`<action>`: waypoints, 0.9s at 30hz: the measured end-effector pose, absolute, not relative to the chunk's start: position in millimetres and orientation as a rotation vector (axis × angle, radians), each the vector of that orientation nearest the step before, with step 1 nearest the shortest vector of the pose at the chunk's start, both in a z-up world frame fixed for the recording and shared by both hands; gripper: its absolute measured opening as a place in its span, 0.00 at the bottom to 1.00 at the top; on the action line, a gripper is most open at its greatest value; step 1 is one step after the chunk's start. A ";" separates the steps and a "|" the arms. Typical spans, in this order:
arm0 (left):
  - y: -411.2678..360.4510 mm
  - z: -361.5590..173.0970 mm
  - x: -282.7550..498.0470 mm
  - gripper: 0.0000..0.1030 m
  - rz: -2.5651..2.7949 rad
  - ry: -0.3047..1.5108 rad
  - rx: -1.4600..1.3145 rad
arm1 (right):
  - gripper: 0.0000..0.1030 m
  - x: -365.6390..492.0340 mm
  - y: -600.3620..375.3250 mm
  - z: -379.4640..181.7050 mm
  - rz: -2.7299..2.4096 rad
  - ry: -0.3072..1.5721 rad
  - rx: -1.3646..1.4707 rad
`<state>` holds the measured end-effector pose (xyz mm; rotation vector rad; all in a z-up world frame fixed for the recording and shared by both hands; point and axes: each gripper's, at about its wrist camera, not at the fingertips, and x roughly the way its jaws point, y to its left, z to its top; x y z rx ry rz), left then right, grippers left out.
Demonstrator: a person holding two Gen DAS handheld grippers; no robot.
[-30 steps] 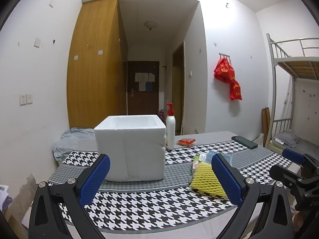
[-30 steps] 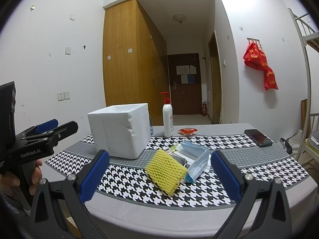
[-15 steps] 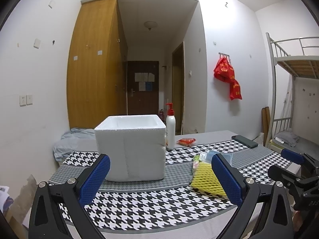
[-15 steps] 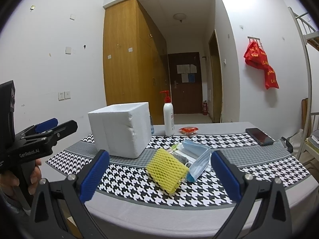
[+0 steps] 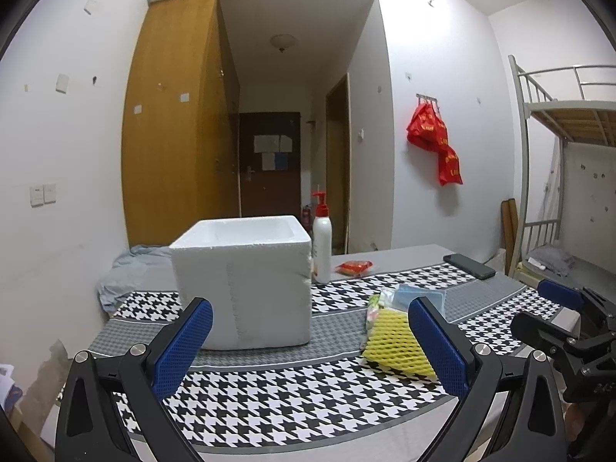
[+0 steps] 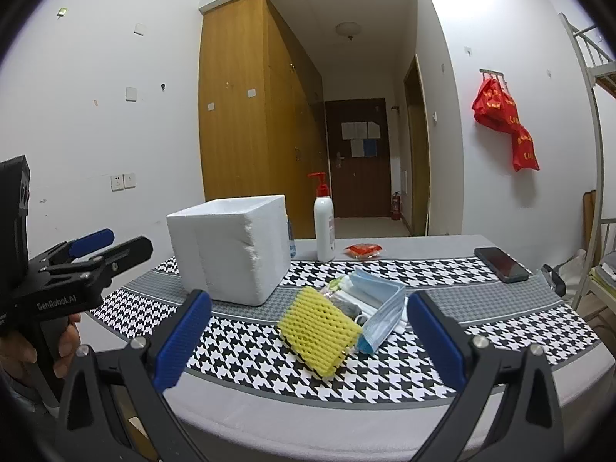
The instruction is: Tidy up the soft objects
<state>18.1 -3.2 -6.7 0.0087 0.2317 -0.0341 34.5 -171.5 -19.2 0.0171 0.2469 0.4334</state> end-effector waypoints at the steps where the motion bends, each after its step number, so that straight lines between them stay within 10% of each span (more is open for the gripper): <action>1: -3.7 -6.6 20.2 0.99 -0.038 0.235 0.011 | 1.00 36.5 -171.7 -19.3 0.432 0.250 0.016; 27: -45.0 -34.3 98.2 0.99 -0.210 0.453 0.084 | 1.00 104.1 -204.0 -32.0 0.308 0.388 0.014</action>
